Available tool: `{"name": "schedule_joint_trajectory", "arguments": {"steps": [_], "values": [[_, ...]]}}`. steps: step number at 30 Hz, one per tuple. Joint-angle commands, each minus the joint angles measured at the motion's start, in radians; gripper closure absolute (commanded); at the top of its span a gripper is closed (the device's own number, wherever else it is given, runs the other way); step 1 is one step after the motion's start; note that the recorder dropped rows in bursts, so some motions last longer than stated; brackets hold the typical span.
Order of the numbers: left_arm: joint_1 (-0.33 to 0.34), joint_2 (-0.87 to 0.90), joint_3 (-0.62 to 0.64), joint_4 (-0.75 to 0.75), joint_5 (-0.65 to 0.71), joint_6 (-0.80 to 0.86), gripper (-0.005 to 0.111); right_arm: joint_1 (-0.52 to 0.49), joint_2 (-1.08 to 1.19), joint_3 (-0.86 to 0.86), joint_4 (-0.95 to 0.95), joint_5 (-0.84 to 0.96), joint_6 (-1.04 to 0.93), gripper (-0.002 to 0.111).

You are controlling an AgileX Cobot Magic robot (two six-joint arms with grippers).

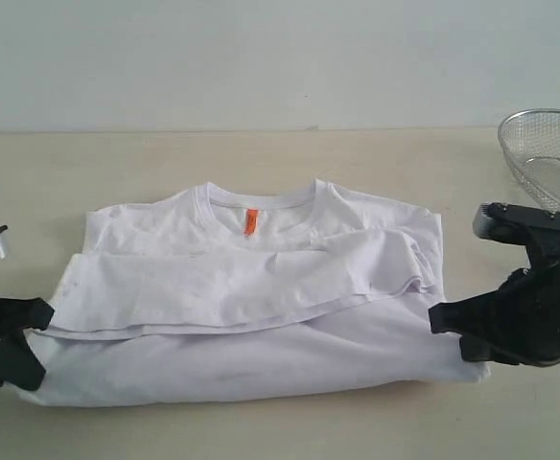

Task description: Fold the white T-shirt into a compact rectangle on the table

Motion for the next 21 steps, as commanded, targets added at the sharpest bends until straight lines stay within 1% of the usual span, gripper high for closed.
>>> {"name": "schedule_joint_trajectory", "arguments": {"steps": [1,5,13,21], "values": [[-0.003,-0.01,0.003,0.058,-0.009,-0.041,0.102,-0.007,-0.011,0.008,-0.132,-0.018,0.116,0.108],[-0.003,-0.01,0.003,0.131,-0.012,-0.121,0.102,-0.007,-0.011,0.008,-0.205,-0.022,0.178,0.108],[-0.001,-0.01,0.003,0.134,-0.012,-0.123,0.102,-0.007,-0.011,0.008,-0.268,-0.005,0.206,0.108],[-0.001,-0.01,0.003,0.148,0.024,-0.126,0.102,-0.007,-0.011,0.008,-0.304,-0.014,0.224,0.108]]}}
